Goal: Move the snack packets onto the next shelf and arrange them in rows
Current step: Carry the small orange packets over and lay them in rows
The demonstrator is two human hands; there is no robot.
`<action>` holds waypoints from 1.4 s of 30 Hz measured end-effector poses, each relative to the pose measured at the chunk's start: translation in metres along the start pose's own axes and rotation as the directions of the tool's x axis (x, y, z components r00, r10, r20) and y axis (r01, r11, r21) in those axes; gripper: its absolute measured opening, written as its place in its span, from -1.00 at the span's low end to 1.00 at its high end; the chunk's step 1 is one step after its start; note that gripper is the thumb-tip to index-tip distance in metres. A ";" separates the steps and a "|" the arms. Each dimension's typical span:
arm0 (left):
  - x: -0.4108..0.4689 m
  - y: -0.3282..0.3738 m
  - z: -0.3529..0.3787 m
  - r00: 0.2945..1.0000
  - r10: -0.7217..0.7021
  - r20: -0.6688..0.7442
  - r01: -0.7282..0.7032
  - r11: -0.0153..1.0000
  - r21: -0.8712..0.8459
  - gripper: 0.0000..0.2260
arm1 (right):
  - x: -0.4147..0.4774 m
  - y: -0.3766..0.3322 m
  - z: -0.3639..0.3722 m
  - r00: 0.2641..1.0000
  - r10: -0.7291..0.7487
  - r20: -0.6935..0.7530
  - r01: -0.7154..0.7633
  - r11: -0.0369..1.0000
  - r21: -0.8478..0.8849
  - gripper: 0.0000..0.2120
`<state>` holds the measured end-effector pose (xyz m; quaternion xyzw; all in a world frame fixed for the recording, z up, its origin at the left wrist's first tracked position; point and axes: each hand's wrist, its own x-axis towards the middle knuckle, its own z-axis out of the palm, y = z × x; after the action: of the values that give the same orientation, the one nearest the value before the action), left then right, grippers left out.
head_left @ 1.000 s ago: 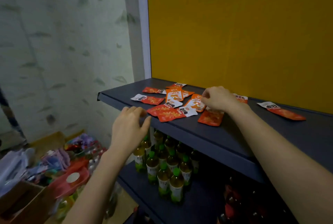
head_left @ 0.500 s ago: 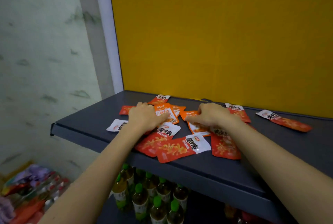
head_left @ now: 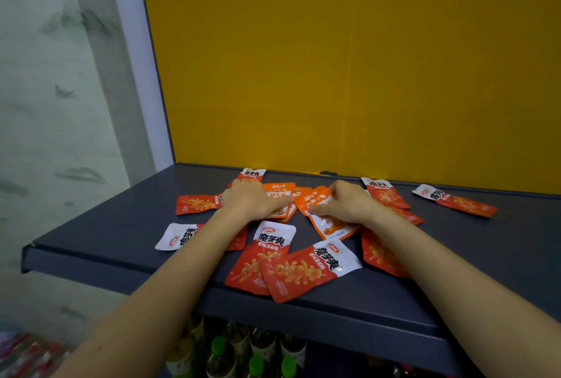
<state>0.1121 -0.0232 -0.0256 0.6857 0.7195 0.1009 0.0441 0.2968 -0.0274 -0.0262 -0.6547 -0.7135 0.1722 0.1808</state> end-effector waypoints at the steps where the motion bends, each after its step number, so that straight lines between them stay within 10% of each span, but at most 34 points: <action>1: 0.002 0.002 -0.001 1.000 0.002 0.013 -0.002 1.000 -0.027 -0.24 | 0.000 0.000 -0.001 1.000 0.010 -0.021 -0.009 0.999 0.049 -0.45; 14: 0.019 0.032 -0.016 0.947 -0.006 0.322 0.144 0.902 -0.407 -0.68 | 0.004 0.014 -0.003 0.949 0.142 -0.280 0.032 0.844 0.535 -0.56; 28: 0.006 0.030 -0.037 0.961 0.066 0.269 0.220 0.405 -0.887 -0.95 | -0.028 0.017 -0.056 0.945 0.197 -0.262 0.136 0.493 0.859 -0.95; 38: -0.033 0.069 -0.043 0.942 0.268 0.204 0.181 0.107 -0.978 -0.88 | -0.046 -0.016 -0.055 0.976 0.066 -0.209 0.151 0.487 0.860 -0.78; 42: -0.041 0.058 -0.047 0.970 0.227 0.088 0.058 0.138 -0.989 -0.95 | -0.046 -0.036 -0.040 0.968 0.028 -0.248 0.194 0.540 0.819 -0.81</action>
<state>0.1616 -0.0657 0.0293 0.5345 0.4275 0.4739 0.5540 0.2882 -0.0761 0.0247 -0.4690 -0.5489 0.4053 0.5608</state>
